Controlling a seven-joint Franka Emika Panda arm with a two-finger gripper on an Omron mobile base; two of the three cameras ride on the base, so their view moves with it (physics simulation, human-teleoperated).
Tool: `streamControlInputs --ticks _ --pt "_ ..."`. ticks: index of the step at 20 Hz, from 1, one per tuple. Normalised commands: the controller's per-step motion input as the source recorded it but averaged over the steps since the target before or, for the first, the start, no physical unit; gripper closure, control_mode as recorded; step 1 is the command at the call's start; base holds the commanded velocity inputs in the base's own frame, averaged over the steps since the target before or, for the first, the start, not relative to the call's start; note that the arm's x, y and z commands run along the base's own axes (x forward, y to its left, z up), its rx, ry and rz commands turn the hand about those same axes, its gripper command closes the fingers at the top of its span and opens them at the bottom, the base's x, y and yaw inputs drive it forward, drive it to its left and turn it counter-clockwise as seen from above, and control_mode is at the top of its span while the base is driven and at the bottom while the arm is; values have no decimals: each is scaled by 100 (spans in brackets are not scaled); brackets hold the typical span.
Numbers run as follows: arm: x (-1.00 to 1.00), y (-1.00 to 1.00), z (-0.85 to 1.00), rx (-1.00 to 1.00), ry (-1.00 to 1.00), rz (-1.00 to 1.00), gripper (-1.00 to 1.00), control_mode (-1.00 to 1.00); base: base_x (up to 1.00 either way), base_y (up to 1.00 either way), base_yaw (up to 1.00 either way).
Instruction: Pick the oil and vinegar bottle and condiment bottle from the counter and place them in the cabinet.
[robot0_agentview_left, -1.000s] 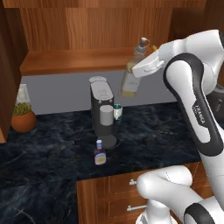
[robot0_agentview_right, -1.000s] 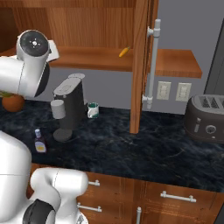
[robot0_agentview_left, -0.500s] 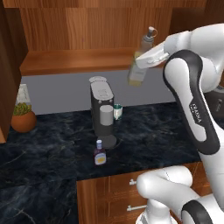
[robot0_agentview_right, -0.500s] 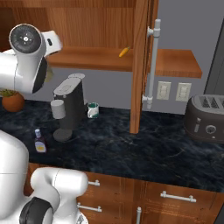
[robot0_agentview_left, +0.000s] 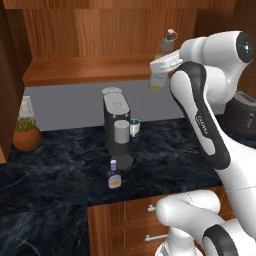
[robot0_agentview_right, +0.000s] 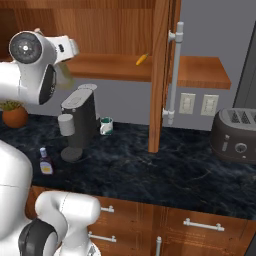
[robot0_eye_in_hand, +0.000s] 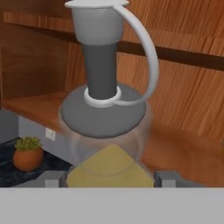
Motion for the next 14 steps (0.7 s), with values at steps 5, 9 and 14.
streamControlInputs --ticks 5,9,14 --pt "44 -28 6 0 -2 -13 100 -100 0 0 0" --pt "37 -21 9 0 -3 -15 100 -100 0 0 0" --pt "45 -17 6 2 -3 -13 100 -100 0 0 0"
